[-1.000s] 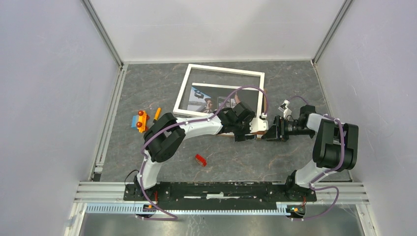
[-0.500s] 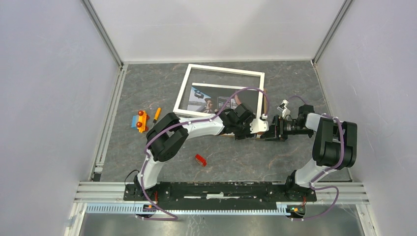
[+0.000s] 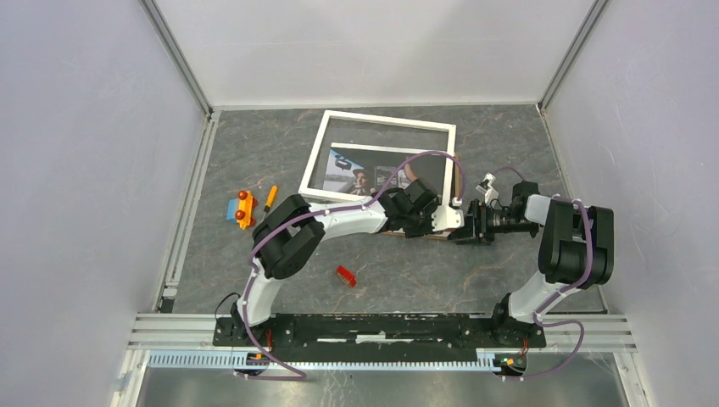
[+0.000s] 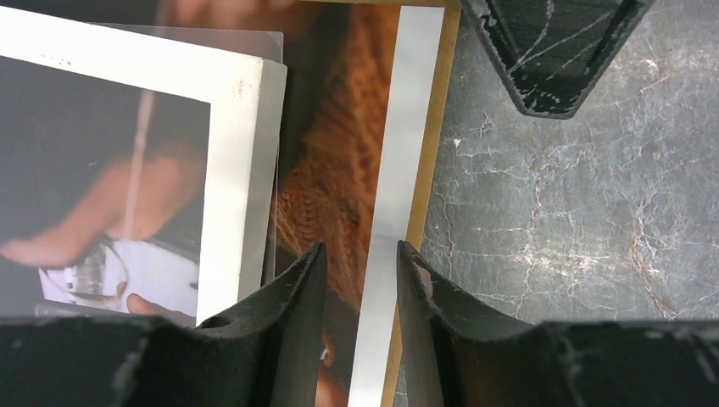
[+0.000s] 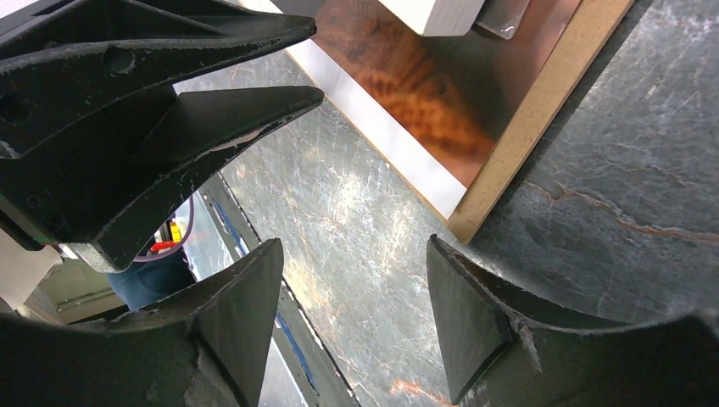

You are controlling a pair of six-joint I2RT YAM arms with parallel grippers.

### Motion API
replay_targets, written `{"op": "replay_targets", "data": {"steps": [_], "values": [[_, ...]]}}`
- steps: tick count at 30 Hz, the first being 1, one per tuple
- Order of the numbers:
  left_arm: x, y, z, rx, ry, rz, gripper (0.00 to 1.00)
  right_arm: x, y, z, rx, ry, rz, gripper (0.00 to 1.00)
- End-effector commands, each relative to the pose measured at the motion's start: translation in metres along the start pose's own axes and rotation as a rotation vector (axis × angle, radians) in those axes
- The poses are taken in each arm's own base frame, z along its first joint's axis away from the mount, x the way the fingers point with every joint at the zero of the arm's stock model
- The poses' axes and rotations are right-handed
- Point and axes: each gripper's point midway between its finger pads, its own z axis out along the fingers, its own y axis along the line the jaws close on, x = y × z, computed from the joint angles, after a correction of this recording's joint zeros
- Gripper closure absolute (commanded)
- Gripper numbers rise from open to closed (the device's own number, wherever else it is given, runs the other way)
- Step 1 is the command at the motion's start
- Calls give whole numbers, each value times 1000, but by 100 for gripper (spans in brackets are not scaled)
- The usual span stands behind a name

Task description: Take the photo out of the frame

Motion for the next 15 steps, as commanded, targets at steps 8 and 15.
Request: {"op": "replay_targets", "data": {"steps": [8,15], "values": [[-28,24,-12,-61,-73,-21,60,-15,-1,4,6,-14,-21,32],[-27,26,-13,-59,-73,-32,61,-20,-4,6,9,-25,-1,31]]}}
